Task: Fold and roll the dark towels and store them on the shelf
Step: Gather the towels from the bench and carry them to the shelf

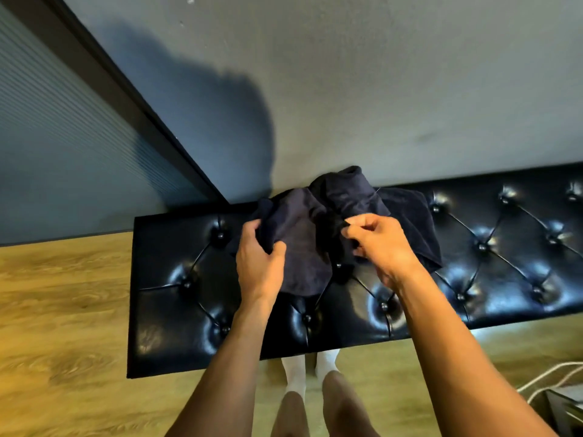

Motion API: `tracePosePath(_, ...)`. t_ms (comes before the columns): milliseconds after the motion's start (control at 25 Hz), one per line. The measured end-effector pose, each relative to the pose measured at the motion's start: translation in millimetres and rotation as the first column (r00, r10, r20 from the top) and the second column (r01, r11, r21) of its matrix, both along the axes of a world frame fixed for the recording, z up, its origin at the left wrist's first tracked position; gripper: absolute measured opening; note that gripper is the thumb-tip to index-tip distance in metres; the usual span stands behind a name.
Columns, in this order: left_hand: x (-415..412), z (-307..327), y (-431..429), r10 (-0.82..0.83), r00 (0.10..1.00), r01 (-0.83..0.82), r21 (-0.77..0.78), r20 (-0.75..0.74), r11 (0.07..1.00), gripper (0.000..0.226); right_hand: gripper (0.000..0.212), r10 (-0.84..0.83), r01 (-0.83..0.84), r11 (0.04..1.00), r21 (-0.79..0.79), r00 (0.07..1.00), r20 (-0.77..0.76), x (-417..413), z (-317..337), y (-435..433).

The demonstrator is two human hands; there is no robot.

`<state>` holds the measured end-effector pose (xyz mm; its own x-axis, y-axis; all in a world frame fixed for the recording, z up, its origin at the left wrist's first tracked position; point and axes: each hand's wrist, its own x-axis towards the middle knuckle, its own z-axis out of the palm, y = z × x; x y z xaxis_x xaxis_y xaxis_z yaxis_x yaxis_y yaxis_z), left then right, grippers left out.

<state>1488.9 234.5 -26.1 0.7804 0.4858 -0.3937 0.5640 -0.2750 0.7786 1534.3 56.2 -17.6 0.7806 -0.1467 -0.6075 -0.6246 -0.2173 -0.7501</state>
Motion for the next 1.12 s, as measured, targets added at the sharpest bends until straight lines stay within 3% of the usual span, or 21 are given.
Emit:
tracePosePath(80, 8.6, 21.1, 7.3, 0.144, 0.98, -0.138, -0.059, 0.136, 0.989, 0.04, 0.019, -0.072, 0.036, 0.97, 0.239, 0.987, 0.143, 2.4, 40.3, 14.1)
tracePosePath(160, 16.7, 40.9, 12.2, 0.124, 0.967, -0.111, -0.069, 0.222, 0.991, 0.037, 0.018, 0.031, -0.091, 0.974, 0.207, 0.96, 0.277, 3.3, 57.8, 35.6)
tracePosePath(240, 18.6, 51.6, 13.6, 0.0, 0.969, 0.019, -0.074, 0.249, 0.997, 0.038, 0.018, 0.16, -0.205, 0.974, 0.096, 0.925, 0.344, 3.1, 55.2, 64.8)
tracePosePath(320, 14.2, 48.5, 17.8, -0.085, 0.973, 0.118, -0.151, 0.213, 0.982, 0.044, 0.017, 0.158, -0.21, 0.968, 0.14, 0.937, 0.312, 1.0, 45.9, 88.3)
tracePosePath(400, 6.1, 39.0, 23.0, -0.182, 0.975, 0.204, -0.182, 0.127, 0.962, 0.063, 0.019, 0.083, -0.142, 0.939, 0.313, 0.977, 0.195, 0.2, 34.5, 98.1)
tracePosePath(480, 0.1, 29.3, 22.1, -0.311, 0.95, 0.311, -0.038, 0.018, 0.95, 0.083, 0.019, 0.103, -0.131, 0.901, 0.413, 0.991, 0.091, -1.9, 25.4, 97.0)
tracePosePath(560, 2.4, 20.9, 17.9, -0.306, 0.95, 0.311, 0.166, -0.059, 0.936, 0.083, 0.019, 0.179, -0.181, 0.858, 0.481, 0.983, 0.052, -2.1, 18.1, 93.5)
tracePosePath(680, 12.2, 8.6, 9.6, -0.261, 0.963, 0.27, 0.188, -0.068, 0.944, 0.069, 0.018, 0.071, -0.053, 0.838, 0.543, 0.997, -0.013, 11.2, -4.5, 77.2)
tracePosePath(720, 16.3, 4.2, 5.9, -0.25, 0.965, 0.26, 0.179, -0.078, 0.949, 0.065, 0.019, -0.022, 0.034, 0.882, 0.47, 0.999, -0.032, 17.4, -20.1, 67.6)
tracePosePath(760, 20.2, 0.3, 2.7, -0.231, 0.969, 0.243, 0.174, -0.09, 0.954, 0.062, 0.021, -0.08, 0.071, 0.955, 0.289, 0.997, 0.021, 23.8, -38.6, 55.7)
tracePosePath(800, 24.2, -2.5, 0.0, -0.206, 0.973, 0.221, 0.172, -0.1, 0.96, 0.059, 0.018, -0.045, 0.044, 0.999, 0.009, 0.993, 0.109, 30.9, -58.0, 41.5)
tracePosePath(840, 28.0, -4.9, -1.9, -0.181, 0.977, 0.198, 0.172, -0.108, 0.965, 0.057, 0.019, 0.119, -0.075, 0.949, -0.308, 0.985, 0.127, 36.6, -76.1, 25.2)
tracePosePath(880, 31.1, -7.9, -2.9, -0.165, 0.98, 0.183, 0.177, -0.114, 0.967, 0.056, 0.026, 0.361, -0.293, 0.753, -0.589, 0.932, -0.002, 39.2, -90.9, 9.5)
tracePosePath(920, 33.6, -11.8, -2.6, -0.155, 0.981, 0.174, 0.187, -0.114, 0.967, 0.055, 0.037, 0.556, -0.494, 0.443, -0.748, 0.806, -0.203, 40.7, -105.9, -5.5)
tracePosePath(960, 35.7, -15.2, -1.3, -0.151, 0.982, 0.171, 0.198, -0.111, 0.965, 0.053, 0.046, 0.651, -0.588, 0.151, -0.794, 0.664, -0.368, 43.0, -119.8, -20.1)
tracePosePath(1000, 36.4, -17.6, -0.4, -0.15, 0.983, 0.17, 0.21, -0.109, 0.963, 0.053, 0.051, 0.691, -0.591, -0.026, -0.806, 0.572, -0.442, 45.5, -126.1, -32.2)
tracePosePath(1040, 36.5, -21.2, 0.1, -0.146, 0.983, 0.167, 0.222, -0.109, 0.961, 0.053, 0.052, 0.705, -0.573, -0.095, -0.814, 0.538, -0.461, 50.9, -132.6, -40.2)
tracePosePath(1120, 35.5, -26.2, -0.5, -0.142, 0.983, 0.165, 0.239, -0.112, 0.957, 0.054, 0.05, 0.727, -0.549, -0.106, -0.829, 0.526, -0.442, 60.2, -136.0, -49.3)
